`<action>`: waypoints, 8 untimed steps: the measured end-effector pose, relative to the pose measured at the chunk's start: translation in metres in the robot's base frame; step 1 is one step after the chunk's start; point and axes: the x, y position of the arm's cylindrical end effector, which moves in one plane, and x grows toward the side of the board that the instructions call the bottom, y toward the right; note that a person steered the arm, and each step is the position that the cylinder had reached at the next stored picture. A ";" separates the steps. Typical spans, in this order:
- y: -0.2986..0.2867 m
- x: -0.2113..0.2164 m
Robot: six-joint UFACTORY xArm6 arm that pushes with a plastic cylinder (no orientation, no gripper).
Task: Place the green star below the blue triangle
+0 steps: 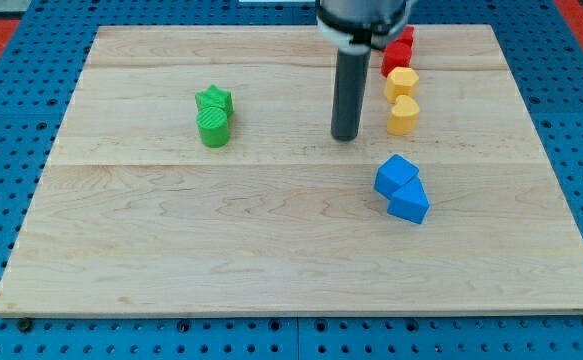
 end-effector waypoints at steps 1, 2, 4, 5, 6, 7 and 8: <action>0.000 0.076; 0.037 0.084; 0.040 0.044; 0.050 0.040; 0.050 0.033; 0.022 0.045; -0.023 0.098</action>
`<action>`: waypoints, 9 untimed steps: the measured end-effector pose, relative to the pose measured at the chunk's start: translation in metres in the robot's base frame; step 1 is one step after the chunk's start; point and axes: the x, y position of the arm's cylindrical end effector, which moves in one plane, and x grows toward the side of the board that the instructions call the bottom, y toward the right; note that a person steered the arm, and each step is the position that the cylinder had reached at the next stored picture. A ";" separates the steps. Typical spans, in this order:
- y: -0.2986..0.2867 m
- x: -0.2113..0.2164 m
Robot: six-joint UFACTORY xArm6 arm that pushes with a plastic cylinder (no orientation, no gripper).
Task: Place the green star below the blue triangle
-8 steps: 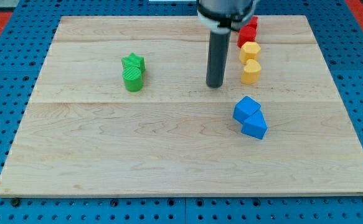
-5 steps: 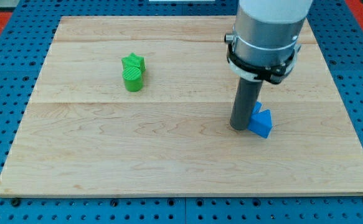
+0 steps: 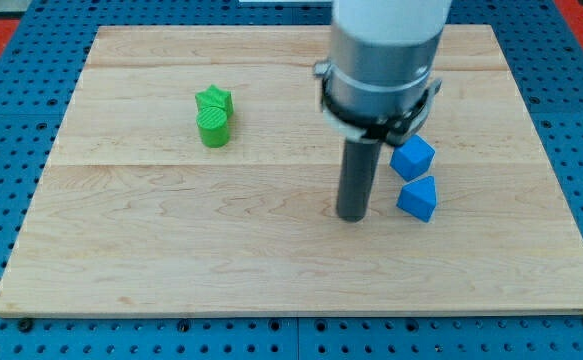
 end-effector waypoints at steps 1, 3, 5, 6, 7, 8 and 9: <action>-0.137 -0.031; -0.168 -0.148; -0.131 -0.183; -0.089 -0.132; -0.100 -0.168; -0.076 -0.178; -0.008 -0.111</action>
